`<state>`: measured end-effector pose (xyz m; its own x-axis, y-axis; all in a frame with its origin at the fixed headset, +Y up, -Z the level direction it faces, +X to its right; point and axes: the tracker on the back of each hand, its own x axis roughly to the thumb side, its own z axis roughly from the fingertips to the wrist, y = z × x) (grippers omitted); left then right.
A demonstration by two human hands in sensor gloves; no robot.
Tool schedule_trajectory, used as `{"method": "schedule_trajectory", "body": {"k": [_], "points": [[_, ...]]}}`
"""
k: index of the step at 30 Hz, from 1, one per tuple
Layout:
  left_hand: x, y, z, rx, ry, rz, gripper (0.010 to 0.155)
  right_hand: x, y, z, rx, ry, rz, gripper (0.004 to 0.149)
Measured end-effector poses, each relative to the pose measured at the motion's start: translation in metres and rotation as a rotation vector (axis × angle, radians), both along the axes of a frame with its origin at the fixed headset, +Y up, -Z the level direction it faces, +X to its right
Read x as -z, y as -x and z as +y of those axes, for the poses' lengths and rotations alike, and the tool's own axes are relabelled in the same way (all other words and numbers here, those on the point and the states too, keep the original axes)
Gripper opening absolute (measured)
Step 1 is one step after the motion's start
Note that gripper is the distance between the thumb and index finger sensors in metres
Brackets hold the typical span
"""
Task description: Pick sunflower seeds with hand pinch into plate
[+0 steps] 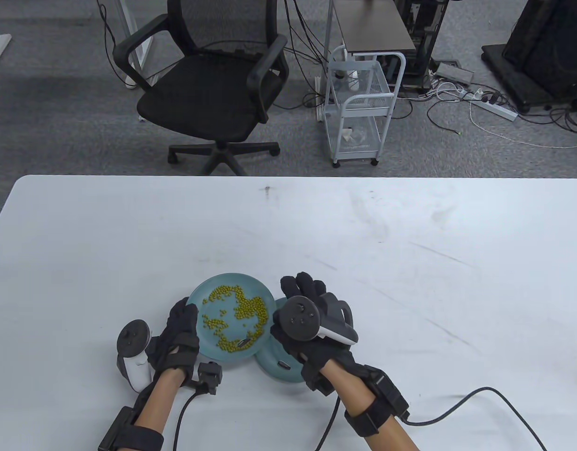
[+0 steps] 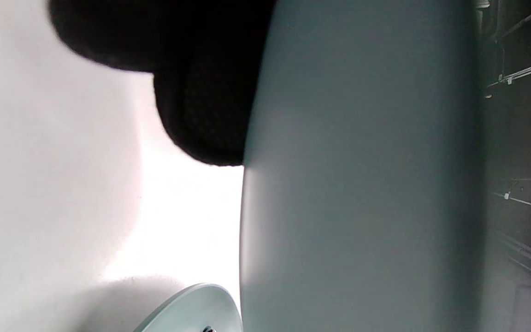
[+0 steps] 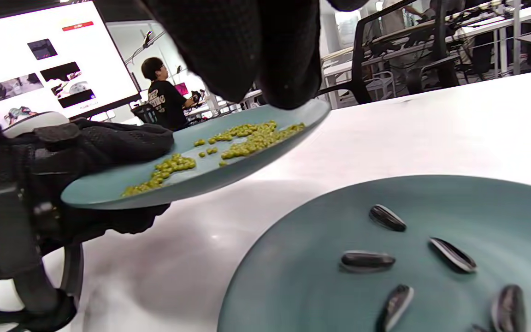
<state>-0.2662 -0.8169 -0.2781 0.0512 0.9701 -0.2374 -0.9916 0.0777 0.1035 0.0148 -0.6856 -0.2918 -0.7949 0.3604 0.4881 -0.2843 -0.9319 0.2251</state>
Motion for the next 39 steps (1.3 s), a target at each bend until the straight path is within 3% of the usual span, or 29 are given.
{"method": "schedule_trajectory", "body": {"k": [7,14,17,28,39], "points": [[0.000,0.001,0.000,0.009,-0.001,0.006,0.047,0.009,0.033,0.005,-0.066,-0.012,0.083,0.040],[0.000,0.001,-0.001,-0.002,0.005,0.008,0.047,0.010,0.075,-0.013,-0.243,0.039,0.268,0.047],[0.000,0.001,0.000,0.017,0.004,0.012,0.047,0.010,0.082,-0.017,-0.263,0.011,0.298,0.046],[0.000,0.002,0.001,-0.002,0.001,0.011,0.047,0.027,0.088,-0.020,-0.191,0.010,0.234,0.036],[-0.001,0.003,0.002,0.003,0.003,0.020,0.047,0.025,0.094,-0.024,-0.217,-0.019,0.254,0.038]]}}
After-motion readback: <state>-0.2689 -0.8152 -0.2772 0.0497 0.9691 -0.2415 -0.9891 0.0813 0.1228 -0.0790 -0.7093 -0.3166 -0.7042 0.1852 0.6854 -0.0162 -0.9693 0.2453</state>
